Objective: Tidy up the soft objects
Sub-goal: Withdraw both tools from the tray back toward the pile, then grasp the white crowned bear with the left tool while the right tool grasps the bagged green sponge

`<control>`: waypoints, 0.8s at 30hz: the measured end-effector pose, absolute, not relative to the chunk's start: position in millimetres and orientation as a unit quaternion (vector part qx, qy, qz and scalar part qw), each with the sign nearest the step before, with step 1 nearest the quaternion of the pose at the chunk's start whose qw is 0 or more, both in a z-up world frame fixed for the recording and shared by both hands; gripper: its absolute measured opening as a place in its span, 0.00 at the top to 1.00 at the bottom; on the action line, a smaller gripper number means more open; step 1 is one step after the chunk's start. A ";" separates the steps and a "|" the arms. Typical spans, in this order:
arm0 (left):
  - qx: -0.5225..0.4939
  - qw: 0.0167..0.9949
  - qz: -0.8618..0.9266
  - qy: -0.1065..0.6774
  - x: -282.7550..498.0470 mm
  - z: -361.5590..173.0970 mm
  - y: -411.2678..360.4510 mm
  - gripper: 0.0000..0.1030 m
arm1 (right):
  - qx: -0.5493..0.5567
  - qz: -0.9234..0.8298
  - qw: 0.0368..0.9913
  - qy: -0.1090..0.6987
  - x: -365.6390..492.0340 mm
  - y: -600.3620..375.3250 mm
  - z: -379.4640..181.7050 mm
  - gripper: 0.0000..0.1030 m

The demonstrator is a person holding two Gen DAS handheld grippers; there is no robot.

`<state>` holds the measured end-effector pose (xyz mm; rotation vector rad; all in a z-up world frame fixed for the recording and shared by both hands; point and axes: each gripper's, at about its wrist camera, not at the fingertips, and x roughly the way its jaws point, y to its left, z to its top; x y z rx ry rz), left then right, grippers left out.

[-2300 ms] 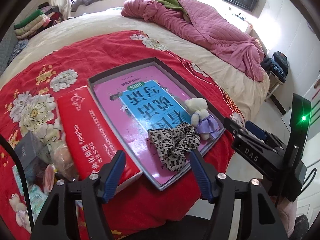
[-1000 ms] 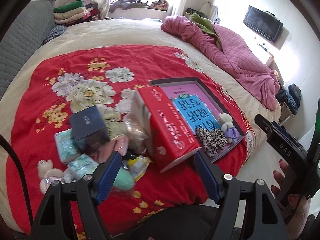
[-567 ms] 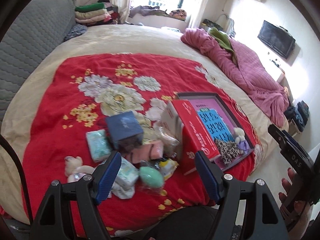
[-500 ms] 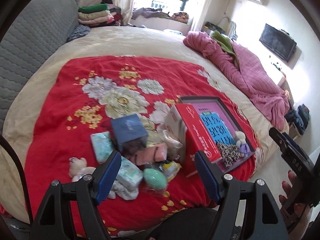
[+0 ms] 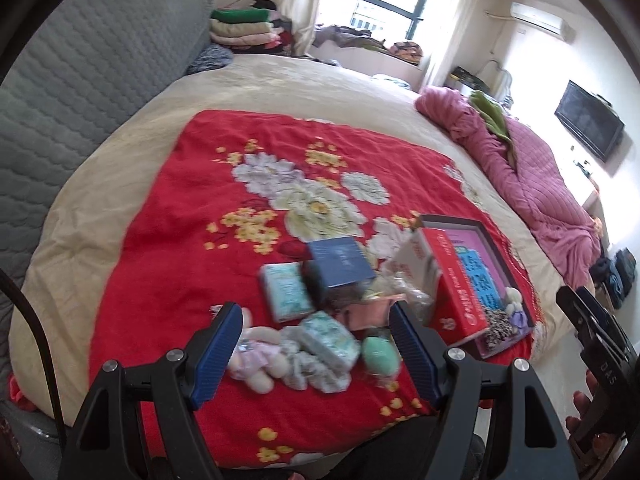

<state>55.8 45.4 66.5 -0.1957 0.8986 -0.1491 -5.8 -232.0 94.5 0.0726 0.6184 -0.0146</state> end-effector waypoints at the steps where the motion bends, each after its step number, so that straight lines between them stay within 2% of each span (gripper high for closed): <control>1: -0.095 0.894 -0.067 0.433 55.4 66.3 50.8 0.27 | 0.033 -0.002 0.952 0.305 -5.7 -227.5 94.1 0.28; 12: -0.108 0.893 -0.032 0.435 44.6 62.1 92.6 0.27 | 0.016 0.039 0.951 0.306 -7.4 -195.7 93.4 0.28; 19: -0.115 0.879 -0.020 0.462 42.9 35.6 102.1 0.27 | -0.004 0.074 0.946 0.316 -7.7 -177.0 83.1 0.28; 24: -0.113 0.867 -0.016 0.485 44.2 13.5 101.1 0.27 | -0.015 0.103 0.928 0.357 -0.6 -165.1 55.8 0.28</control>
